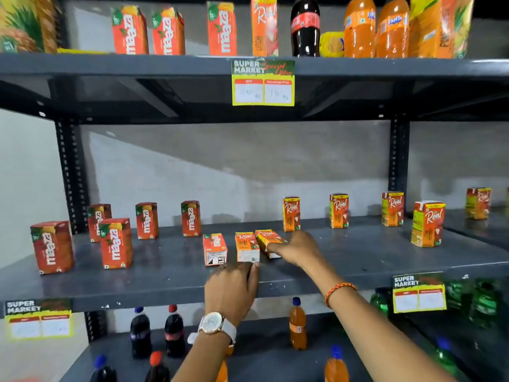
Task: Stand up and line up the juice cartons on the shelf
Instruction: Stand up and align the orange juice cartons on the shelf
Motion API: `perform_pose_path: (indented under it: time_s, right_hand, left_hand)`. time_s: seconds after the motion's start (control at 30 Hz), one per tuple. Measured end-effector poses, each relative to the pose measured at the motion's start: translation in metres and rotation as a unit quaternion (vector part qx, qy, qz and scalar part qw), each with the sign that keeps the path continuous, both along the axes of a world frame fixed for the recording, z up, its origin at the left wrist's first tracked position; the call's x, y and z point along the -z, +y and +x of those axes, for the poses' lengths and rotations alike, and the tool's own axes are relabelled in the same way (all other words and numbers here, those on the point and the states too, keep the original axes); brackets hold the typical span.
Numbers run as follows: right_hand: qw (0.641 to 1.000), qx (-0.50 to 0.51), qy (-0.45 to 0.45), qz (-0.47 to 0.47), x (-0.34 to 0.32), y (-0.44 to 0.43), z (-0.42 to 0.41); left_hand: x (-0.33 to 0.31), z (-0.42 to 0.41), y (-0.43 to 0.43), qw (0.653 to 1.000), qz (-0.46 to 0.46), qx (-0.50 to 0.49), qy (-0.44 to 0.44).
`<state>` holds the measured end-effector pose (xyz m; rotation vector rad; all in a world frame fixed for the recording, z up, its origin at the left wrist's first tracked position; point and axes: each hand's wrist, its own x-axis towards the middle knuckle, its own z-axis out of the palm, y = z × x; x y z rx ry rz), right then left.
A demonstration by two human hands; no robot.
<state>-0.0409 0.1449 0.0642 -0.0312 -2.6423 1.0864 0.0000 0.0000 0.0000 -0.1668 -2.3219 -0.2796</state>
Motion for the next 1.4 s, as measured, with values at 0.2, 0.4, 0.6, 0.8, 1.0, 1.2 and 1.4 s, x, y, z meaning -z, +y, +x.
perform_pose_path:
  time_s: [0.2,0.4,0.6,0.8,1.0,1.2,1.4]
  right_hand:
    - [0.999,-0.012,-0.026,-0.029,0.010,-0.012,-0.016]
    - [0.999,0.017,-0.004,-0.032,0.010,-0.015,-0.021]
    - [0.984,0.062,0.139,-0.091,0.018,-0.011,-0.016]
    - [0.954,0.078,0.257,-0.134,0.008,-0.015,-0.007]
    - [0.933,0.087,0.288,-0.197,0.018,-0.022,-0.004]
    - [0.933,0.095,0.284,-0.198,0.017,-0.026,-0.005]
    - [0.919,0.157,0.301,-0.201,0.008,0.009,-0.002]
  left_hand:
    - [0.014,-0.014,0.002,0.987,-0.016,-0.026,0.160]
    - [0.019,-0.018,0.003,0.980,-0.028,-0.036,0.194]
    - [0.022,-0.021,0.001,0.979,-0.031,-0.029,0.199]
    - [0.019,-0.017,0.003,0.982,-0.031,-0.026,0.187]
    - [0.018,-0.015,0.003,0.987,-0.037,-0.021,0.155]
    - [0.018,-0.014,0.002,0.987,-0.034,-0.019,0.156]
    - [0.009,-0.008,0.015,0.987,0.020,0.019,0.160]
